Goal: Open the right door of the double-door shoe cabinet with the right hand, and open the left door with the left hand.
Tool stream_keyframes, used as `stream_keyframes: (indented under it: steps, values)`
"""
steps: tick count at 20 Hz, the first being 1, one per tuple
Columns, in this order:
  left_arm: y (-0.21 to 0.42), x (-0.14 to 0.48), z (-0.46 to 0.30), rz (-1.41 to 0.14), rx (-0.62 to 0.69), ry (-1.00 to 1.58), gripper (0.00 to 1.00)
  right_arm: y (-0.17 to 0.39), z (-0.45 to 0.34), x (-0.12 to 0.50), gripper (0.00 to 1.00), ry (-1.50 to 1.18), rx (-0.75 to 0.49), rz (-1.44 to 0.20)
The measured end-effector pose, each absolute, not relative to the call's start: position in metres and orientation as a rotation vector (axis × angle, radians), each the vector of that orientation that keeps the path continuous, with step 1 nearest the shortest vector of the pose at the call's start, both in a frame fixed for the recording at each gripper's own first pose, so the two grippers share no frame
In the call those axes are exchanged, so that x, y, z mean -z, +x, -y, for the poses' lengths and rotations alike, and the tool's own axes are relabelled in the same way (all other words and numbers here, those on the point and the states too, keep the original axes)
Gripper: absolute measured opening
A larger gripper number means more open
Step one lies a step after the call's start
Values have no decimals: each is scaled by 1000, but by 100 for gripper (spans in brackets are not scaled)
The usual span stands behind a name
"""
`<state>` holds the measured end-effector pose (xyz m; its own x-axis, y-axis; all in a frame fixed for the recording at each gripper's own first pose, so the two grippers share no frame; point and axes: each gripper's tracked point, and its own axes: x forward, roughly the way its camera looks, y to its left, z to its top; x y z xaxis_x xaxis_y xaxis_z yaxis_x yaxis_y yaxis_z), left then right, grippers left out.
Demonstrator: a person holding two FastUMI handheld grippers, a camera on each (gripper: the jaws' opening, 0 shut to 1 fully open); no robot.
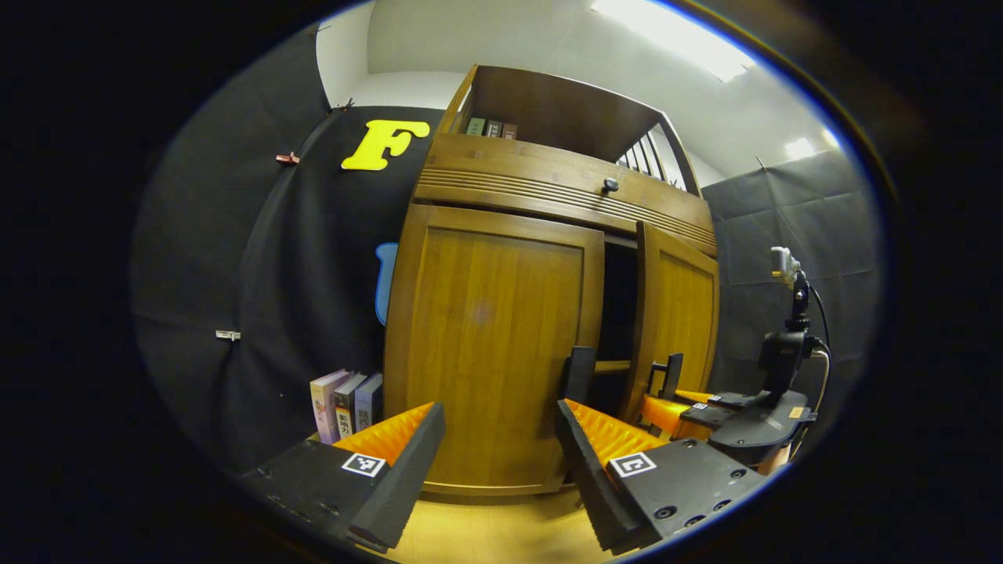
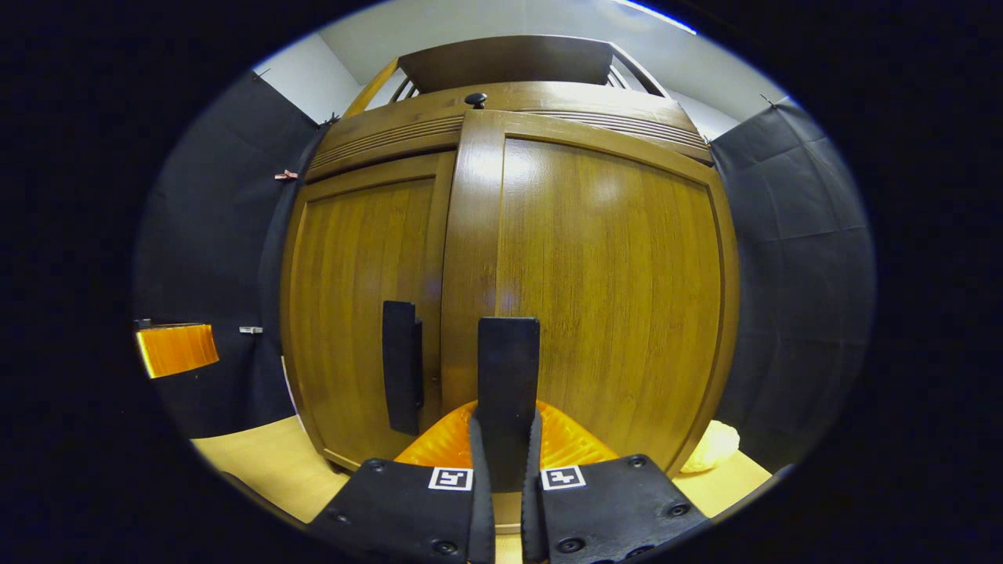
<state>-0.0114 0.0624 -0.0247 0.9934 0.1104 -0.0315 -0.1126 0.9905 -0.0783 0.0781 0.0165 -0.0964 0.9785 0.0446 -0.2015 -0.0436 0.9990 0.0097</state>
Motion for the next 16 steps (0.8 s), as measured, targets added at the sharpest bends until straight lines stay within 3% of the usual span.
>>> stream_keyframes:
  steps: [16]
  values:
    - [-24, 36, 27, -38, -22, -95, 88, -13, 37, 63, 17, 8, -126, -187]
